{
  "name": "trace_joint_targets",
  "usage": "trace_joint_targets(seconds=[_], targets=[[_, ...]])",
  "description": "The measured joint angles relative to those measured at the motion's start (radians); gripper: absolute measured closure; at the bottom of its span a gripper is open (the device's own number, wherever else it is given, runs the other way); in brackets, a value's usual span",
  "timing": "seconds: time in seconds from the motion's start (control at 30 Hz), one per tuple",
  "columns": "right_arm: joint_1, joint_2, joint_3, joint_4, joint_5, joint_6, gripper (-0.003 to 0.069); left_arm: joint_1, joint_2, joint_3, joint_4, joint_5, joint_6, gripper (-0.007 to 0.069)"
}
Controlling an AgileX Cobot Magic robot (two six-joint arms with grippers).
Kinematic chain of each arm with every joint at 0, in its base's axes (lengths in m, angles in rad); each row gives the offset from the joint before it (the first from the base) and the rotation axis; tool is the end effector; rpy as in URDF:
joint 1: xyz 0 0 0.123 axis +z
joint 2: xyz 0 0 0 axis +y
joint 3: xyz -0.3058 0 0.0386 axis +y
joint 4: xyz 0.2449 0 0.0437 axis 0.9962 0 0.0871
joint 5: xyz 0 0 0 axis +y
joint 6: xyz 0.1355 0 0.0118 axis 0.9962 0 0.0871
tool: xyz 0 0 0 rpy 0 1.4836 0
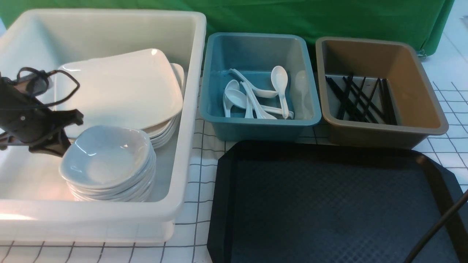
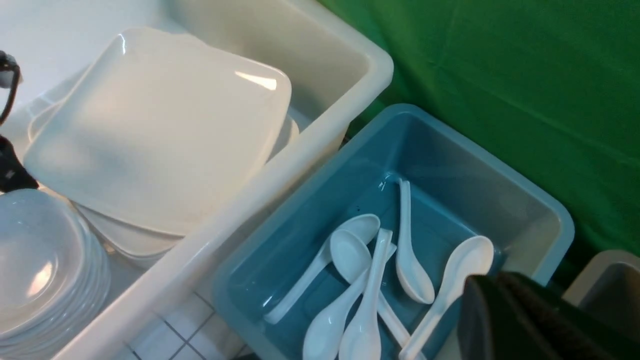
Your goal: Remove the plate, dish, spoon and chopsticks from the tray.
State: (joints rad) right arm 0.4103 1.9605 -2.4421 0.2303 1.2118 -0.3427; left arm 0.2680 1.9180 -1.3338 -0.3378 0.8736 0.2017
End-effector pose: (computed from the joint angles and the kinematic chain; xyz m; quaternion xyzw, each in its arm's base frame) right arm 0.4063 0.2084 0.4646 -0.3378 0.8217 0.1292 0.4404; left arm 0.3935 0.0722 0.1707 -0.1270 0.9772 -0.1123 0.1282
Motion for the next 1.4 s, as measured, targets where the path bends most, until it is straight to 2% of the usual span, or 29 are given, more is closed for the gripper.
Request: trace_joint_targets(seconds=[0.23, 0.53, 0.6, 0.93, 1.03, 1.2, 1.4], targets=[[0.000, 0.000, 0.000, 0.002, 0.007, 0.000, 0.0650, 0.030, 0.001, -0.126, 0.032, 0.000, -0.041, 0.0627], [0.000, 0.000, 0.000, 0.002, 0.007, 0.001, 0.0650, 0.031, 0.001, -0.185, 0.064, 0.285, -0.018, 0.0627], [0.000, 0.000, 0.000, 0.002, 0.007, 0.001, 0.0650, 0.027, -0.002, -0.180, 0.069, 0.296, -0.010, 0.0627], [0.000, 0.000, 0.000, 0.003, 0.009, 0.000, 0.0645, -0.100, -0.010, -0.175, 0.077, 0.107, 0.034, 0.0627], [0.000, 0.000, 0.000, 0.003, 0.009, 0.000, 0.0642, -0.120, 0.022, -0.175, 0.125, 0.069, 0.021, 0.0627], [0.000, 0.000, 0.000, 0.004, 0.010, 0.000, 0.0637, -0.123, 0.057, -0.177, 0.258, 0.007, -0.076, 0.0627], [0.003, 0.000, 0.000, 0.004, 0.010, 0.000, 0.0631, -0.122, 0.058, -0.177, 0.338, -0.043, -0.084, 0.0627]])
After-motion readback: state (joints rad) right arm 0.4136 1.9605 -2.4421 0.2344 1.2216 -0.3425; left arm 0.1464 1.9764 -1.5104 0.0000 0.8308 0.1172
